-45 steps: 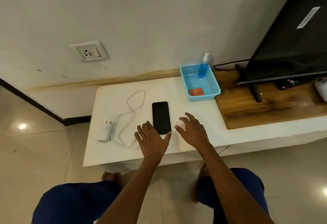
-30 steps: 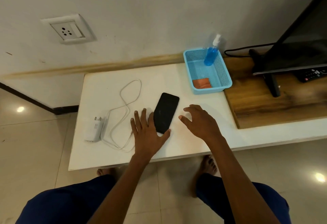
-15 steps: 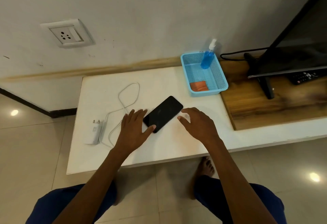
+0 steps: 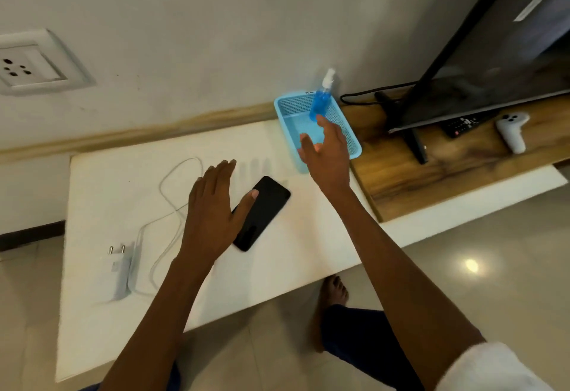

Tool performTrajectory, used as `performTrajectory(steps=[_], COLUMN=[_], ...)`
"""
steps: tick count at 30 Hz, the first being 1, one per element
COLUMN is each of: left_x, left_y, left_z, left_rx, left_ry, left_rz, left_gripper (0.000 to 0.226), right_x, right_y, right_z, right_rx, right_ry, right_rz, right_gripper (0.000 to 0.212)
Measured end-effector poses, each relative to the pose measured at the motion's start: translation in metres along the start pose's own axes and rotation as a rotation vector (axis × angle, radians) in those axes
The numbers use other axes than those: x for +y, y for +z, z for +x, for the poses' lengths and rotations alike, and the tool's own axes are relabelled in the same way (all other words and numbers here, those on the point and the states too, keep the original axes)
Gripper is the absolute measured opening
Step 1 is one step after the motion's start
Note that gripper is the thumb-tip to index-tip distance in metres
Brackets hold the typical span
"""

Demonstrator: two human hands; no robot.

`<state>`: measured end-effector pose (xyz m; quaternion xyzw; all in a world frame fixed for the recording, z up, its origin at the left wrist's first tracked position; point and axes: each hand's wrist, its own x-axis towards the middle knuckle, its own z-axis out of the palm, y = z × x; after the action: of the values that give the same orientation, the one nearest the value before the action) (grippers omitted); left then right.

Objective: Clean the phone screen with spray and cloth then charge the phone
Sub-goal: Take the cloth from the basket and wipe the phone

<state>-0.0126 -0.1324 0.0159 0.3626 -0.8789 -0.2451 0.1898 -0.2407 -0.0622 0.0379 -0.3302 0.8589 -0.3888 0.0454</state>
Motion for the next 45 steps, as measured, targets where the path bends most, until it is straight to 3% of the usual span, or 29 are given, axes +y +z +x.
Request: performTrajectory(steps=[6, 18, 23, 27, 34, 39, 45], left_x=[0.005, -0.001, -0.004, -0.006, -0.019, -0.036, -0.033], left_y=[0.008, 0.005, 0.000, -0.004, -0.018, -0.025, -0.029], left_z=[0.008, 0.008, 0.009, 0.007, -0.004, -0.011, -0.009], left_rx=[-0.006, 0.009, 0.012, 0.033, 0.091, 0.164, 0.289], left_ry=[-0.003, -0.040, -0.063, -0.058, -0.024, -0.033, -0.012], left_rz=[-0.049, -0.080, -0.109, -0.143, -0.193, -0.251, -0.371], left_gripper=[0.067, 0.068, 0.065, 0.061, 0.049, 0.040, 0.026], right_x=[0.000, 0.015, 0.003, -0.025, -0.032, -0.017, -0.019], right_y=[0.008, 0.022, 0.013, -0.010, -0.021, -0.001, 0.021], right_z=[0.072, 0.121, 0.105, 0.065, -0.060, -0.095, -0.087], right_rx=[0.125, 0.062, 0.150, 0.048, -0.259, -0.339, -0.507], right_ry=[0.142, 0.191, 0.119, 0.054, 0.062, 0.051, -0.173], right_rz=[-0.023, -0.181, 0.117, 0.404, 0.591, 0.458, 0.134], right_gripper=[0.051, 0.057, 0.048, 0.045, 0.033, 0.037, 0.040])
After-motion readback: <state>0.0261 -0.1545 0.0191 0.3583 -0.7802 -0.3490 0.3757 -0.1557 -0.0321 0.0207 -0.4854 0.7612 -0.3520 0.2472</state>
